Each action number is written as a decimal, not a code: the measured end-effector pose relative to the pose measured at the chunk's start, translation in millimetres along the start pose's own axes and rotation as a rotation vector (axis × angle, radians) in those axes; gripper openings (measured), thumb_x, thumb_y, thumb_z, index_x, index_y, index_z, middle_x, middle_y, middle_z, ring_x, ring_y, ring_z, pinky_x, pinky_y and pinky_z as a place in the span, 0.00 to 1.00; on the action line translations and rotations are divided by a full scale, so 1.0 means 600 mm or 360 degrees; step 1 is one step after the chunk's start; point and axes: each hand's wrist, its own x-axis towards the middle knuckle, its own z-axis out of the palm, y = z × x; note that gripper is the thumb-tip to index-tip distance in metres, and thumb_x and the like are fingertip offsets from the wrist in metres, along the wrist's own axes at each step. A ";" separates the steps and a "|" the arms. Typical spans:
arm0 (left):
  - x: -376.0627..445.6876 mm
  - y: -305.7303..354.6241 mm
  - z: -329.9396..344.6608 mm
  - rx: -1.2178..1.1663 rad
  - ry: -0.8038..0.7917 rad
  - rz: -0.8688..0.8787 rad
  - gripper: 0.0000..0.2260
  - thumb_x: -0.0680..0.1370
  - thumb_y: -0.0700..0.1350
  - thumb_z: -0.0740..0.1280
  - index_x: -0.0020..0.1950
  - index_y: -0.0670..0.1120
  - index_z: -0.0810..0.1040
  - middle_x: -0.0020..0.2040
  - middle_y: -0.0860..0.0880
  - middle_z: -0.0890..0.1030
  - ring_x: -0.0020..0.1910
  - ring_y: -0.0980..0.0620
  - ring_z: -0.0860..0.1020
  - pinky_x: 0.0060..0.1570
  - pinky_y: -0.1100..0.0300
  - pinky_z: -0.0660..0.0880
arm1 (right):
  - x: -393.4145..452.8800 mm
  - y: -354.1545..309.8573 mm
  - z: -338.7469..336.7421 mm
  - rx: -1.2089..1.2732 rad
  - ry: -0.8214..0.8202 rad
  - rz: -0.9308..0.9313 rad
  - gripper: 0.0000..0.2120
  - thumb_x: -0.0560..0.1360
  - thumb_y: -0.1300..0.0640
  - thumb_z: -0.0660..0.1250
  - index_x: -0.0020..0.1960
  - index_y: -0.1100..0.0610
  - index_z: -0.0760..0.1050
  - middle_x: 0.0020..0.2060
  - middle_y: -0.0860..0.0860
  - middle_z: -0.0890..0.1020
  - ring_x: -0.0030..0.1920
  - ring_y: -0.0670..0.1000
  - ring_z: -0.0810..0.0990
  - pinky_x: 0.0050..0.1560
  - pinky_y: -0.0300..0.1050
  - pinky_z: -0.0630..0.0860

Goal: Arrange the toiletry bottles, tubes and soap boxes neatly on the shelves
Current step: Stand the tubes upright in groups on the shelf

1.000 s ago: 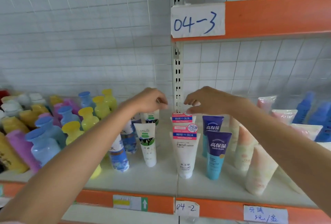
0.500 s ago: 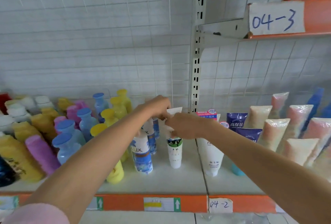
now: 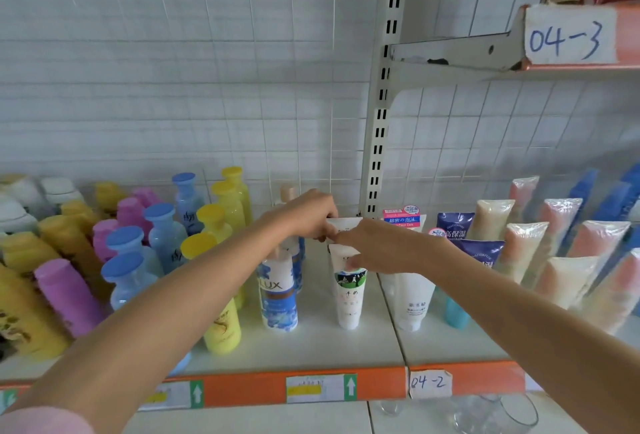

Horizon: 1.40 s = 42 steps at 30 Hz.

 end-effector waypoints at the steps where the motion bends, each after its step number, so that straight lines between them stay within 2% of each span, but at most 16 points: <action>1: 0.000 -0.002 0.002 -0.0032 0.0021 -0.0009 0.16 0.72 0.39 0.68 0.25 0.49 0.70 0.24 0.54 0.71 0.25 0.58 0.68 0.22 0.73 0.64 | 0.001 0.001 0.001 0.0010 0.0003 0.0010 0.23 0.77 0.56 0.62 0.71 0.55 0.61 0.42 0.52 0.70 0.38 0.50 0.70 0.38 0.42 0.68; 4: 0.002 -0.002 0.004 -0.0082 0.0000 -0.0043 0.16 0.72 0.40 0.68 0.25 0.50 0.70 0.24 0.54 0.72 0.25 0.58 0.68 0.23 0.71 0.63 | 0.005 0.003 -0.001 0.0040 0.0001 0.0054 0.23 0.77 0.54 0.61 0.71 0.51 0.62 0.34 0.46 0.66 0.32 0.44 0.67 0.31 0.38 0.65; 6: 0.003 -0.003 0.001 -0.0053 -0.0044 -0.0038 0.13 0.73 0.43 0.69 0.28 0.48 0.74 0.27 0.52 0.75 0.28 0.54 0.71 0.29 0.67 0.64 | 0.004 0.002 -0.005 0.0022 -0.0002 0.0069 0.22 0.77 0.53 0.62 0.70 0.50 0.63 0.34 0.46 0.67 0.31 0.44 0.68 0.30 0.38 0.64; 7: 0.002 -0.003 -0.003 -0.0036 -0.0054 -0.0027 0.09 0.73 0.45 0.69 0.33 0.46 0.77 0.31 0.51 0.77 0.31 0.52 0.72 0.33 0.64 0.67 | 0.002 0.001 -0.007 0.0018 0.0001 0.0068 0.20 0.76 0.52 0.62 0.68 0.51 0.66 0.36 0.47 0.70 0.33 0.46 0.71 0.32 0.39 0.67; 9: -0.005 -0.007 -0.024 -0.0078 0.0016 0.0036 0.09 0.73 0.49 0.70 0.46 0.44 0.82 0.42 0.49 0.81 0.41 0.51 0.77 0.44 0.60 0.72 | 0.001 0.002 -0.012 0.0044 0.0042 0.0074 0.18 0.75 0.50 0.64 0.64 0.53 0.70 0.47 0.51 0.77 0.43 0.51 0.77 0.42 0.45 0.76; 11: -0.017 -0.018 -0.057 -0.0112 0.0161 0.0053 0.11 0.74 0.47 0.69 0.53 0.43 0.82 0.50 0.49 0.83 0.49 0.52 0.79 0.52 0.61 0.73 | 0.003 -0.003 -0.020 0.0131 0.0135 0.0066 0.18 0.75 0.48 0.65 0.62 0.52 0.71 0.54 0.52 0.79 0.52 0.53 0.79 0.53 0.50 0.76; 14: -0.038 -0.054 -0.099 -0.0039 0.0257 -0.0025 0.08 0.75 0.44 0.68 0.51 0.43 0.83 0.50 0.48 0.84 0.51 0.52 0.80 0.50 0.63 0.72 | 0.017 -0.033 -0.028 0.0222 0.0275 -0.0039 0.18 0.74 0.46 0.65 0.61 0.52 0.72 0.55 0.50 0.79 0.54 0.52 0.78 0.56 0.51 0.76; 17: -0.060 -0.083 -0.105 0.0073 0.0103 -0.0083 0.09 0.74 0.46 0.69 0.52 0.45 0.82 0.52 0.49 0.83 0.52 0.53 0.79 0.53 0.60 0.73 | 0.043 -0.075 -0.019 0.0212 0.0332 -0.0126 0.23 0.73 0.43 0.65 0.65 0.50 0.69 0.57 0.49 0.78 0.55 0.52 0.77 0.55 0.48 0.75; 21: -0.075 -0.102 -0.080 0.0123 -0.0037 -0.0096 0.15 0.74 0.44 0.69 0.60 0.47 0.78 0.59 0.48 0.79 0.58 0.50 0.76 0.54 0.61 0.69 | 0.082 -0.115 0.002 0.0286 0.0346 -0.0125 0.24 0.72 0.43 0.66 0.65 0.52 0.69 0.58 0.51 0.77 0.55 0.53 0.76 0.53 0.48 0.73; 24: -0.075 -0.111 -0.064 0.0067 -0.0005 -0.0075 0.17 0.74 0.43 0.68 0.62 0.46 0.75 0.59 0.46 0.78 0.58 0.47 0.75 0.51 0.62 0.68 | 0.096 -0.124 0.009 0.0275 0.0280 -0.0082 0.21 0.73 0.48 0.66 0.63 0.54 0.68 0.56 0.54 0.76 0.50 0.55 0.74 0.47 0.46 0.71; 28: -0.074 -0.112 -0.057 0.0070 0.0021 -0.0013 0.13 0.75 0.42 0.66 0.59 0.42 0.75 0.61 0.45 0.77 0.58 0.45 0.75 0.52 0.59 0.70 | 0.086 -0.123 0.002 0.0399 0.0186 -0.0134 0.15 0.73 0.56 0.67 0.59 0.57 0.71 0.45 0.49 0.75 0.38 0.44 0.69 0.37 0.39 0.65; 30: -0.073 -0.111 -0.055 0.0107 0.0063 0.0020 0.11 0.75 0.42 0.66 0.56 0.41 0.77 0.56 0.47 0.78 0.56 0.46 0.75 0.49 0.60 0.68 | 0.079 -0.123 0.002 0.0393 0.0152 -0.0119 0.14 0.73 0.57 0.67 0.58 0.56 0.71 0.45 0.47 0.75 0.39 0.46 0.69 0.39 0.40 0.66; 34: -0.072 -0.111 -0.051 0.0120 0.0114 0.0042 0.08 0.74 0.42 0.66 0.50 0.41 0.79 0.45 0.52 0.73 0.47 0.50 0.72 0.44 0.62 0.66 | 0.074 -0.122 0.005 0.0423 0.0128 -0.0093 0.14 0.73 0.58 0.67 0.58 0.57 0.71 0.49 0.50 0.78 0.46 0.50 0.73 0.48 0.47 0.72; 36: -0.076 -0.109 -0.053 0.0100 0.0108 0.0031 0.08 0.74 0.42 0.66 0.51 0.41 0.79 0.45 0.51 0.73 0.46 0.51 0.71 0.44 0.61 0.67 | 0.071 -0.120 0.005 0.0437 0.0142 -0.0073 0.14 0.73 0.58 0.68 0.57 0.56 0.72 0.51 0.51 0.79 0.46 0.51 0.73 0.49 0.49 0.73; 39: -0.079 -0.103 -0.053 0.0077 0.0106 0.0041 0.06 0.74 0.41 0.66 0.49 0.44 0.79 0.46 0.50 0.74 0.47 0.50 0.73 0.47 0.58 0.70 | 0.071 -0.116 0.007 0.0405 0.0177 -0.0062 0.14 0.73 0.58 0.67 0.57 0.55 0.71 0.51 0.50 0.78 0.43 0.49 0.71 0.43 0.44 0.68; 42: -0.082 -0.094 -0.049 0.0022 0.0144 0.0027 0.09 0.75 0.41 0.65 0.52 0.42 0.81 0.52 0.45 0.80 0.54 0.47 0.76 0.49 0.59 0.70 | 0.074 -0.116 0.007 0.0401 0.0189 -0.0081 0.14 0.73 0.56 0.67 0.57 0.55 0.71 0.46 0.46 0.75 0.40 0.46 0.70 0.43 0.42 0.66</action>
